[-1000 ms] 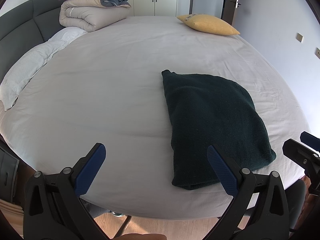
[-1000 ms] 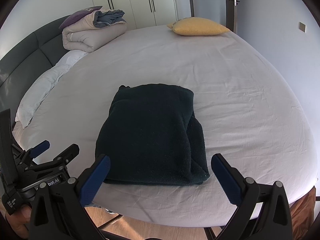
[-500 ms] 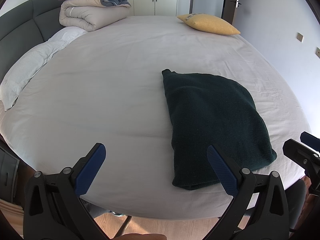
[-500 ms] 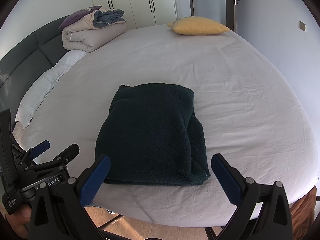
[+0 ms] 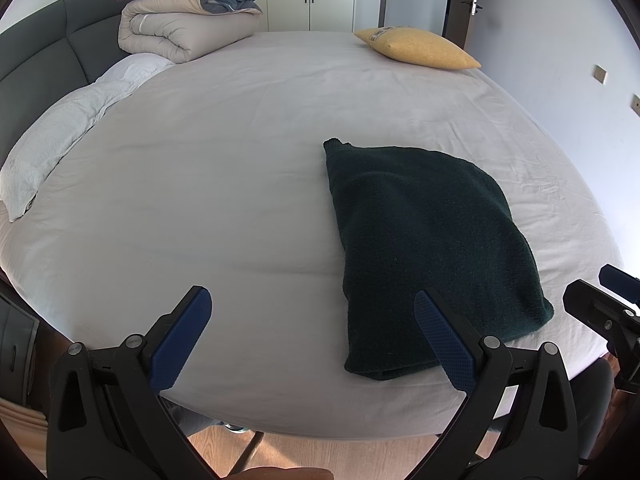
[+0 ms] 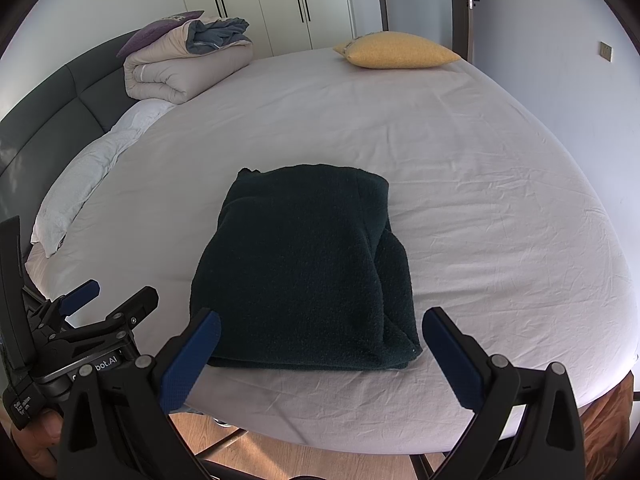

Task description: Fold small clothes

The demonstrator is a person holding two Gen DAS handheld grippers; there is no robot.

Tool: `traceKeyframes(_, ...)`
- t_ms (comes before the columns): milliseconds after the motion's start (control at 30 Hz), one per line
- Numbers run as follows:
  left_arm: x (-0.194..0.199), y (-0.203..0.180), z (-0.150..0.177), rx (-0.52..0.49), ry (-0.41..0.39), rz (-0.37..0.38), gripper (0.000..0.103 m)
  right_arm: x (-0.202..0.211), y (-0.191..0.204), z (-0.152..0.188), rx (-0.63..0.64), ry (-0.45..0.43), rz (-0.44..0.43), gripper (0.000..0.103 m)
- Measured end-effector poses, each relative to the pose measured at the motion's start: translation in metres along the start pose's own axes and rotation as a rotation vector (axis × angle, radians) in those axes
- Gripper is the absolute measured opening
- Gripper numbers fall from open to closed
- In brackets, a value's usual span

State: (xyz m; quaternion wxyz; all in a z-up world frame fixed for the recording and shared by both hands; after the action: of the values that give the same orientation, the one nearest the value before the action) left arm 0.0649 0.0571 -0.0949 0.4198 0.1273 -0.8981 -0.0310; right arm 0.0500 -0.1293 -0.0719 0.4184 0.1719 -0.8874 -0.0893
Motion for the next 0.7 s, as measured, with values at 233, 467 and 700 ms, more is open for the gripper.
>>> traceKeyframes(233, -0.0001, 0.0000, -0.0001, 0.000, 0.000, 0.000, 0.103, -0.0002, -0.0006, 0.0004, 0.000, 0.001, -0.001, 0.103)
traceKeyframes(467, 0.0000, 0.0000, -0.0001, 0.000, 0.000, 0.000, 0.103, -0.0012, 0.0005, 0.0035, -0.002, 0.003, 0.000, 0.103)
traceKeyframes(700, -0.0004, 0.0005, 0.0003, 0.000, 0.001, 0.000, 0.103, -0.0027, -0.0007, 0.0063, -0.004, 0.005, -0.002, 0.103)
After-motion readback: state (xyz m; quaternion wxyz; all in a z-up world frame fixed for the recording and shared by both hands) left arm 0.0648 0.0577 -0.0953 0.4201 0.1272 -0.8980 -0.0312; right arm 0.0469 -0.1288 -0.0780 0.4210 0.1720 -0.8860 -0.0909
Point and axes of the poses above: each gripper's, at about its wrist camera, not at the fingertips, and x roughly against the way its jaws point, y to its left, z to its underside, the point moved 5 cm from there along -x, roughly the way its jaws point, and after that the axes turned 14 degrees about -z, right-handed, at the moved point
